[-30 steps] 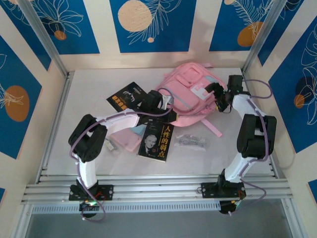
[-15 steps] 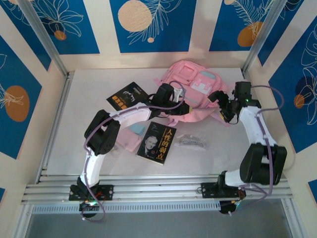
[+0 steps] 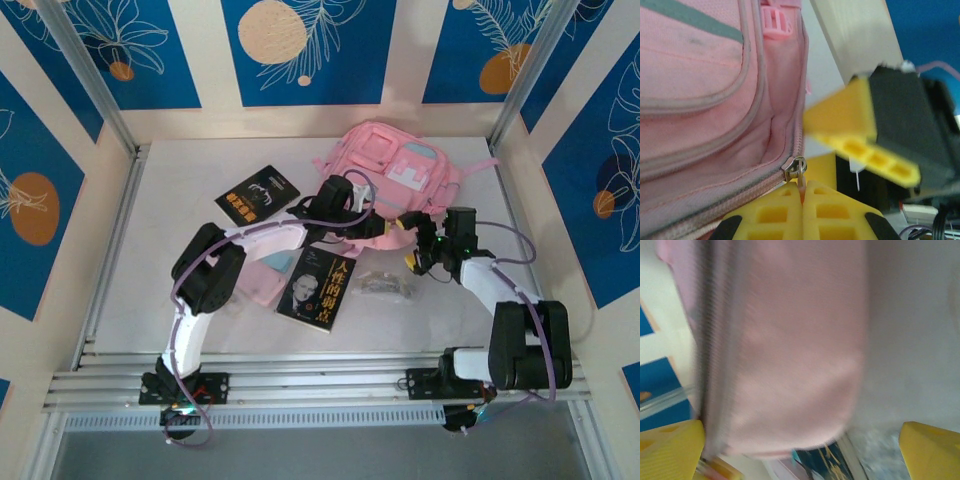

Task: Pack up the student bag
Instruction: Unzip the student bag at the top-right of the table.

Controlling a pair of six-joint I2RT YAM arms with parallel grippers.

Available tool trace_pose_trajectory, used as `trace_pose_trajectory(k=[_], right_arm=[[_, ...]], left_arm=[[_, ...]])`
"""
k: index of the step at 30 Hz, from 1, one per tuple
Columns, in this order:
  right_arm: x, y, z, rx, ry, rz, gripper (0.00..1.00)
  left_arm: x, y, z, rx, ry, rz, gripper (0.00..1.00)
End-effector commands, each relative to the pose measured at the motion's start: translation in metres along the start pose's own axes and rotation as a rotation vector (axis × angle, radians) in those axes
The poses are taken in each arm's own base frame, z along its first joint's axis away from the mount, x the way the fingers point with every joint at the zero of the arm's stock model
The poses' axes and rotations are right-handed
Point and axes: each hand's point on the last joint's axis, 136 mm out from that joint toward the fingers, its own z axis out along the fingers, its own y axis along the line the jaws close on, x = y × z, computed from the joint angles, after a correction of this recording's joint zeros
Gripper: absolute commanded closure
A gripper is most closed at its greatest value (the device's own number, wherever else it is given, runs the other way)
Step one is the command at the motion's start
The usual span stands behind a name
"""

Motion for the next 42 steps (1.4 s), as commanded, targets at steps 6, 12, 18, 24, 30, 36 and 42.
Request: trace_pose_trajectory(k=[6,12,18,24,30,36,42], right_arm=[[-0.019,0.039,0.037,-0.151,-0.093,-0.004,0.33],[-0.014,0.033,0.032,-0.079,-0.043,-0.073,1.00],[-0.022,0.029,0.003,0.021,-0.030,-0.233,1.00],[-0.029,0.035,-0.013,0.070,0.050,-0.386,1.00],[-0.048,0.032,-0.026,0.179,0.091,-0.515,1.00],[-0.086,0.037,-0.028,0.269,0.022,-0.551,1.00],[-0.124,0.049,-0.033,0.354,-0.068,-0.533,1.00]], left_arm=[[-0.001,-0.057,-0.020,0.140,-0.011,0.042,1.00],[-0.002,-0.033,-0.032,0.005,0.014,0.110,1.00],[-0.021,0.054,-0.080,-0.317,-0.002,0.139,1.00],[-0.044,0.112,-0.126,-0.493,-0.064,0.123,1.00],[-0.058,0.128,-0.134,-0.518,-0.060,0.151,1.00],[-0.026,0.054,-0.113,-0.320,-0.011,0.225,1.00],[0.010,-0.021,-0.096,-0.111,0.022,0.253,1.00]])
